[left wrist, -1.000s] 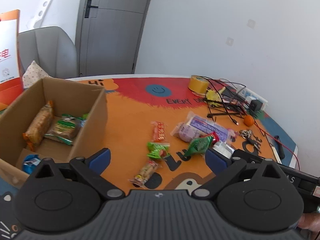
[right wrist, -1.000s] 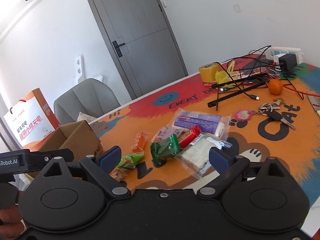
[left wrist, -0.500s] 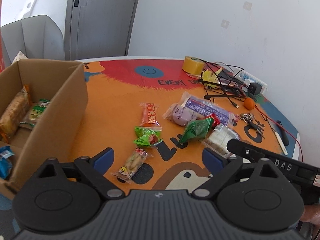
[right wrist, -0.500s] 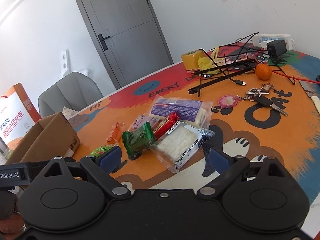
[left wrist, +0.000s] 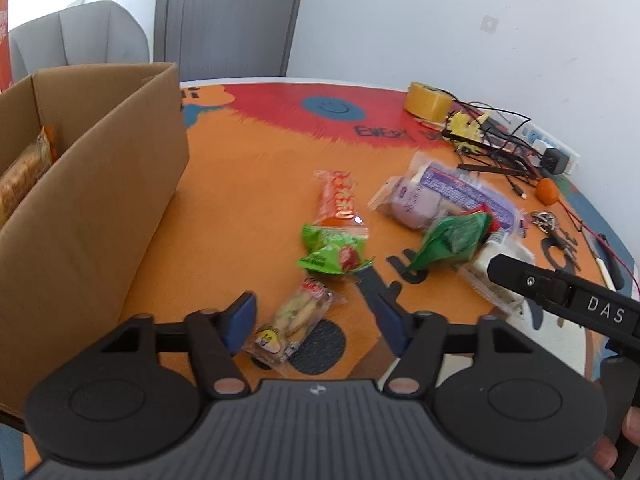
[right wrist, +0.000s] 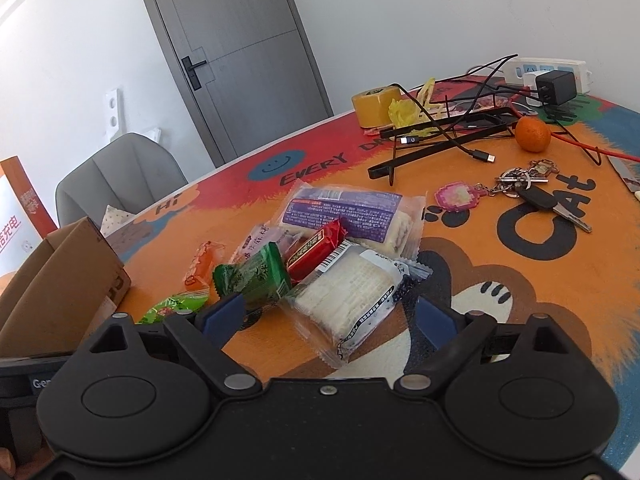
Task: Organize snacks
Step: 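Grasp the small bread stick pack with left tool while right tool grasps sandwich pack, then carry the bread stick pack and sandwich pack to the box and release both, then move both open tools from the box back to the snacks on the table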
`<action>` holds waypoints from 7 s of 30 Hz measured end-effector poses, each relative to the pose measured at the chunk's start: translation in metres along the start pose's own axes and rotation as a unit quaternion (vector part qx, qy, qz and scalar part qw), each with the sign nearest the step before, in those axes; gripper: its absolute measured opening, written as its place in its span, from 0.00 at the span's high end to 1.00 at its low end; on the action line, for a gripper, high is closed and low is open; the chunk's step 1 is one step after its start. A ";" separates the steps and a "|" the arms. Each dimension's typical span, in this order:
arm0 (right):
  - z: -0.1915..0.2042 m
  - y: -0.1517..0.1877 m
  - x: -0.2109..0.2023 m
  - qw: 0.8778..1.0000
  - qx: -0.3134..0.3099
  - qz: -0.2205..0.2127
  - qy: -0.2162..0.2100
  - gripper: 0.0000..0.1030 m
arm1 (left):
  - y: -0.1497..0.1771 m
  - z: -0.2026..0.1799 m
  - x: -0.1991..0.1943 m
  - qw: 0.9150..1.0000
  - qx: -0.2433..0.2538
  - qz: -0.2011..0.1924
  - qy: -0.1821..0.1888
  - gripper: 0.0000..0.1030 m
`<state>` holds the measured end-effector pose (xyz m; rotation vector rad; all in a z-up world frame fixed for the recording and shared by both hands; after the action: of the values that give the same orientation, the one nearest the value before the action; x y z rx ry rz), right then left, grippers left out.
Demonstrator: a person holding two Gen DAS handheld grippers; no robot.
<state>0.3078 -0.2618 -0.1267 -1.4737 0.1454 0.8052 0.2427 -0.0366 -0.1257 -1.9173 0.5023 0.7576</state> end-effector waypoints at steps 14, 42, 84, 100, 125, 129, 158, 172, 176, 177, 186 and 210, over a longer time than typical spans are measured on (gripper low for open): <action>-0.013 0.017 -0.013 1.000 -0.019 0.007 0.002 0.89 | 0.003 -0.004 -0.001 1.000 -0.012 0.003 0.025 0.83; -0.019 0.004 0.009 0.995 -0.013 0.013 0.100 0.13 | 0.007 -0.005 0.002 1.000 0.002 0.003 0.010 0.78; 0.027 -0.025 -0.046 0.997 -0.035 -0.065 0.010 0.54 | -0.023 -0.006 -0.065 0.996 0.003 -0.081 0.038 0.84; 0.080 -0.048 -0.045 0.994 -0.065 -0.082 -0.036 0.55 | -0.050 0.019 -0.096 0.992 -0.012 -0.122 0.031 0.84; 0.187 -0.078 -0.023 0.981 -0.114 -0.093 -0.125 0.55 | -0.094 0.115 -0.116 0.985 -0.082 -0.151 -0.019 0.84; 0.201 -0.079 -0.021 0.979 -0.123 -0.091 -0.136 0.55 | -0.094 0.127 -0.113 0.985 -0.097 -0.143 -0.021 0.79; 0.237 -0.072 -0.020 0.973 -0.120 -0.053 -0.192 0.37 | -0.082 0.167 -0.151 0.973 -0.153 -0.164 -0.043 0.28; 0.177 -0.059 -0.032 0.984 -0.092 -0.049 -0.141 0.24 | -0.068 0.127 -0.132 0.983 -0.125 -0.129 -0.030 0.19; 0.162 -0.056 -0.037 0.986 -0.084 -0.050 -0.132 0.15 | -0.064 0.113 -0.128 0.986 -0.113 -0.122 -0.026 0.16; 0.158 -0.056 -0.038 0.987 -0.082 -0.049 -0.130 0.13 | -0.063 0.110 -0.127 0.986 -0.111 -0.120 -0.024 0.16; 0.123 -0.052 -0.047 0.990 -0.062 -0.051 -0.112 0.02 | -0.056 0.077 -0.119 0.991 -0.085 -0.101 -0.005 0.14; 0.023 -0.038 -0.051 0.998 0.009 -0.050 -0.048 0.01 | -0.040 0.003 -0.077 0.997 -0.037 -0.063 0.033 0.14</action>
<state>0.2828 -0.2565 -0.0642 -1.4108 0.0069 0.7899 0.2117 -0.0150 -0.0471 -2.0281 0.3949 0.6416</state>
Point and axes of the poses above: each gripper's, at about its wrist camera, not at the fingertips, and x roughly the way its jaws point, z to its left, y to its underside, the point moved 4 cm from there along x, roughly the way its jaws point, and after that the axes turned 13 degrees about -x, right-handed, at the moved point
